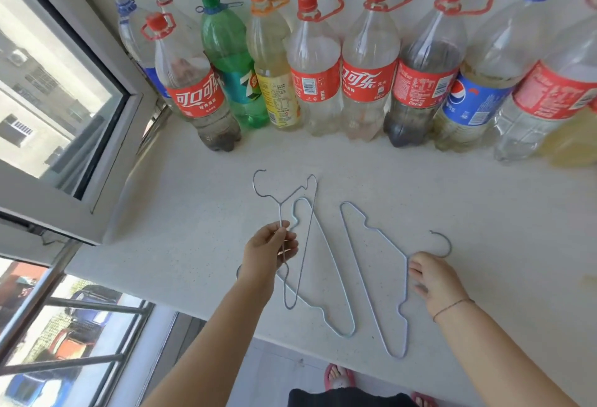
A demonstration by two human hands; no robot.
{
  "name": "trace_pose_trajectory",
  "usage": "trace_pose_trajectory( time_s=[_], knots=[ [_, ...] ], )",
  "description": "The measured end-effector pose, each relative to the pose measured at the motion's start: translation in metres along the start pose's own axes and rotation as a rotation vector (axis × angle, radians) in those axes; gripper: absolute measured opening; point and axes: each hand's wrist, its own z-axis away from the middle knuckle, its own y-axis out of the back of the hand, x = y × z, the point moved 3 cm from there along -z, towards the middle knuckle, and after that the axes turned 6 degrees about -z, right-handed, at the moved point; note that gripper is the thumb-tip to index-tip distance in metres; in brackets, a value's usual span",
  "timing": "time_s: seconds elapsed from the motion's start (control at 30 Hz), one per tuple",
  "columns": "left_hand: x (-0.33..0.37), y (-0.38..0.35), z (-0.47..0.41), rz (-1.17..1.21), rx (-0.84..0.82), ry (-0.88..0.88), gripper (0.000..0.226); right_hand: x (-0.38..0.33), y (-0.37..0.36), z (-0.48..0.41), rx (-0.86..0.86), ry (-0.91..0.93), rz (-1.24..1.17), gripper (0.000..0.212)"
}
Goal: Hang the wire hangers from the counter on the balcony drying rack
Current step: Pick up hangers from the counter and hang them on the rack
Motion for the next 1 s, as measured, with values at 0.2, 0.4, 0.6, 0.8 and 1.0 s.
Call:
trace_pose_trajectory(
  time_s=[0.2,0.4,0.6,0.8,1.0],
  knots=[
    [-0.026,-0.055,0.053,0.107,-0.155,0.056,0.016,0.003,0.004,-0.001,-0.004,0.02,0.023,0.022],
    [-0.057,-0.084,0.059,0.03,-0.152,0.133,0.017,0.001,0.008,0.004,-0.033,0.008,-0.043,0.015],
    [-0.069,-0.096,0.051,0.003,-0.172,0.181,0.023,0.005,0.003,0.011,-0.122,-0.045,-0.137,0.014],
    [-0.08,-0.107,0.039,-0.057,-0.244,0.268,0.026,0.012,0.0,0.011,-0.193,-0.104,-0.207,0.018],
    [-0.079,-0.117,0.04,-0.109,-0.342,0.333,0.032,0.017,0.003,0.013,-0.254,-0.128,-0.291,0.021]
  ],
)
